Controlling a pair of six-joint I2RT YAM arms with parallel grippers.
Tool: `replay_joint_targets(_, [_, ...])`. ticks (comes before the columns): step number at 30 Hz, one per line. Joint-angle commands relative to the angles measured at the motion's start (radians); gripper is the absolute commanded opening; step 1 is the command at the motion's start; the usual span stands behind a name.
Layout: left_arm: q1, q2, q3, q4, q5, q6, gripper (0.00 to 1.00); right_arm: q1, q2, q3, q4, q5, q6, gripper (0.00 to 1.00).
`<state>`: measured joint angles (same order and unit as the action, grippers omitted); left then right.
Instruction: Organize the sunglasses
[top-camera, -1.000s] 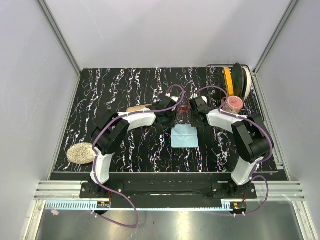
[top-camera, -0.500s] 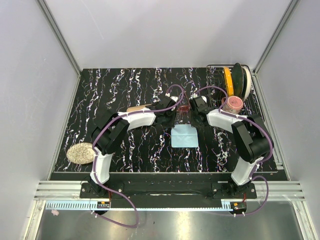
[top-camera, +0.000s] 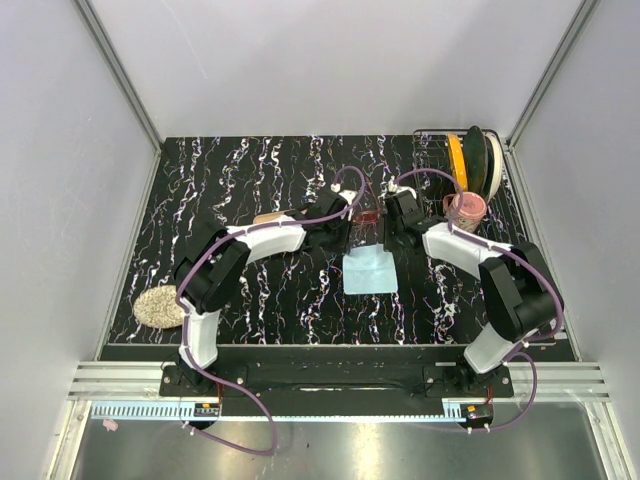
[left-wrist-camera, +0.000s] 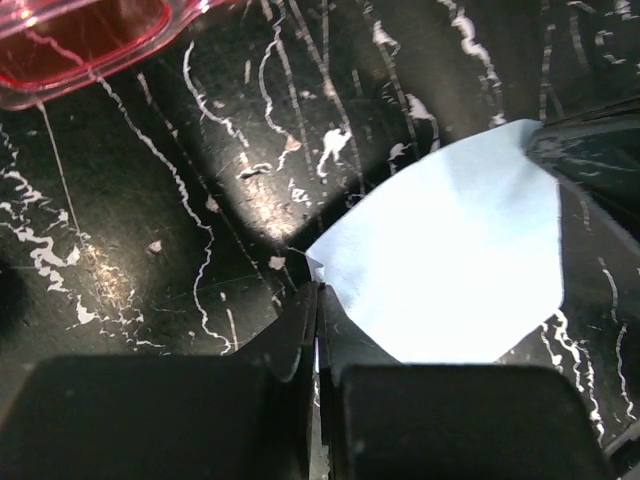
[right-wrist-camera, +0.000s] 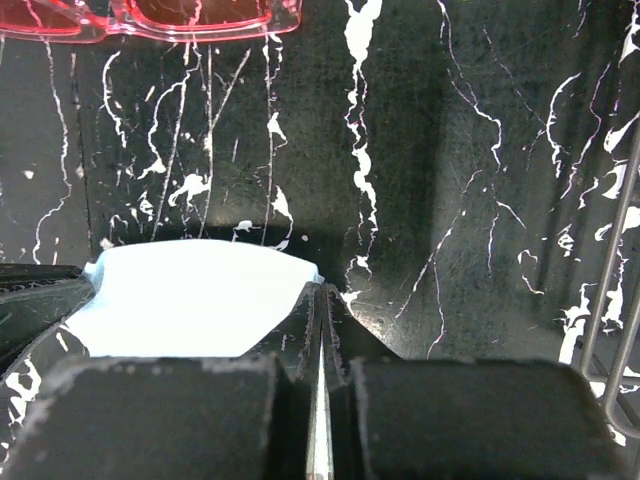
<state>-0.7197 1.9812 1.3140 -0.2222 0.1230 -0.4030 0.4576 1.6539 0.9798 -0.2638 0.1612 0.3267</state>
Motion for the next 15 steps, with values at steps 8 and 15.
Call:
replay_joint_targets(8, [0.005,-0.087,-0.048,0.11,0.106,0.075,0.0,-0.002,-0.091,-0.101,0.074,-0.06,-0.012,0.0])
replay_joint_targets(15, [0.003,-0.091,-0.075,0.107,0.124,0.092,0.0,0.0,-0.126,-0.138,0.083,-0.069,0.005,0.0])
